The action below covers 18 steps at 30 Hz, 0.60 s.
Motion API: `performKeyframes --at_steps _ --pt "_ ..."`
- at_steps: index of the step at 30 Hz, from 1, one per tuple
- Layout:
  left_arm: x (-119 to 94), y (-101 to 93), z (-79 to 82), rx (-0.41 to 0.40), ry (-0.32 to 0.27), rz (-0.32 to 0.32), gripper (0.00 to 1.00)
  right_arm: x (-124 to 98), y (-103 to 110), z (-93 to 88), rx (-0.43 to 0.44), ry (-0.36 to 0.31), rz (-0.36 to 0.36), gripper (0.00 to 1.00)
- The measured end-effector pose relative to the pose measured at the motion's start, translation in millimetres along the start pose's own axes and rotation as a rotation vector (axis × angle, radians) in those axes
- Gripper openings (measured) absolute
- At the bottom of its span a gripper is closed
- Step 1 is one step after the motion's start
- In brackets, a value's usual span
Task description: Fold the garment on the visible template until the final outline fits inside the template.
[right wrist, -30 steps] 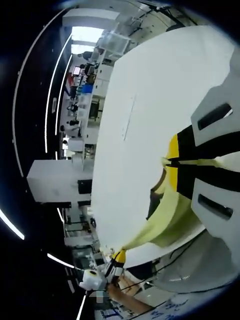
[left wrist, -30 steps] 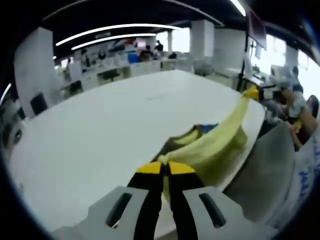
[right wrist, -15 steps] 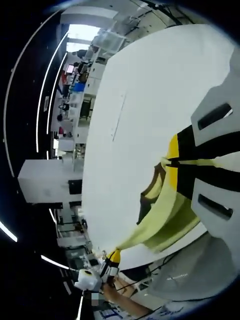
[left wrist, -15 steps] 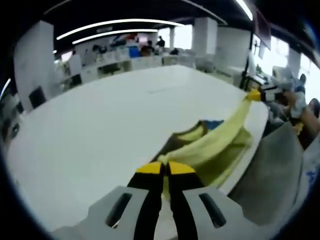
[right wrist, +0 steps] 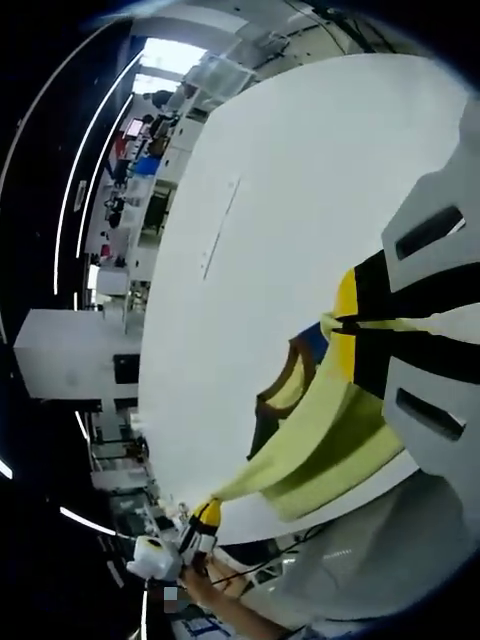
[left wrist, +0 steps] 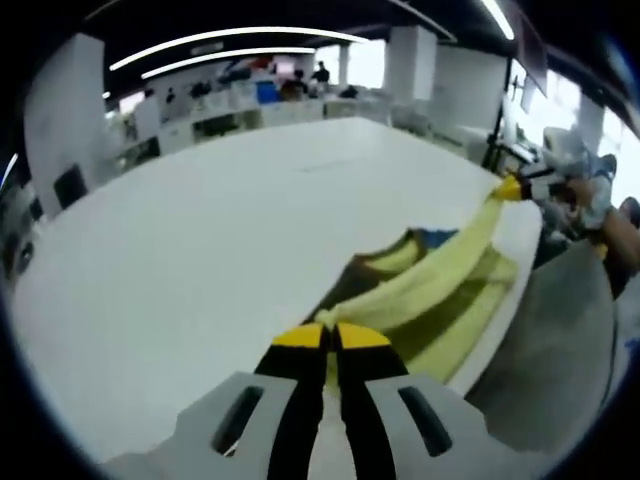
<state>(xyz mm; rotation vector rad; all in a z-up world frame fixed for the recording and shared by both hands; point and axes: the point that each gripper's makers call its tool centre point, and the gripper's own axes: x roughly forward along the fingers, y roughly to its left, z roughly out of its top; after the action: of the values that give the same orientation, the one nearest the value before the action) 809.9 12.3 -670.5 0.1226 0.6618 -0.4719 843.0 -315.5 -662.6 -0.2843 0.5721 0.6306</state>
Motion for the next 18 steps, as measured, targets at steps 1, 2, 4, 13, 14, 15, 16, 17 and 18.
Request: performKeyframes --at_steps 1,2,4,13,14,15,16,17,18 --pt "1.2 0.7 0.2 -0.001 0.000 0.001 0.00 0.5 -0.3 -0.1 0.000 0.001 0.000 0.02" --pt "4.0 1.7 0.1 -0.004 0.002 0.000 0.00 2.2 -1.3 -0.5 0.001 0.003 0.001 0.02" --pt "8.0 3.1 -0.4 -0.004 0.005 0.002 0.00 4.6 -3.1 -0.4 0.007 0.001 0.002 0.02" --pt "25.8 13.5 -0.2 -0.019 0.016 0.007 0.00 21.6 -10.8 -6.6 0.059 0.010 0.008 0.02" --pt "26.9 14.2 -0.1 -0.018 0.018 0.006 0.00 23.2 -11.4 -7.7 0.061 0.012 0.009 0.02" --pt "29.0 15.2 -0.1 -0.017 0.022 0.006 0.00 25.4 -12.3 -9.0 0.063 0.014 0.009 0.02" --pt "30.7 16.2 -0.4 -0.016 0.024 0.006 0.00 28.3 -13.3 -11.5 0.073 0.021 0.011 0.02" --pt "32.1 16.5 -0.9 -0.017 0.028 0.005 0.00 30.0 -13.5 -12.9 0.077 0.025 0.014 0.02" --pt "34.3 17.2 -2.1 -0.018 0.035 0.004 0.00 32.4 -14.1 -14.4 0.080 0.029 0.015 0.02"
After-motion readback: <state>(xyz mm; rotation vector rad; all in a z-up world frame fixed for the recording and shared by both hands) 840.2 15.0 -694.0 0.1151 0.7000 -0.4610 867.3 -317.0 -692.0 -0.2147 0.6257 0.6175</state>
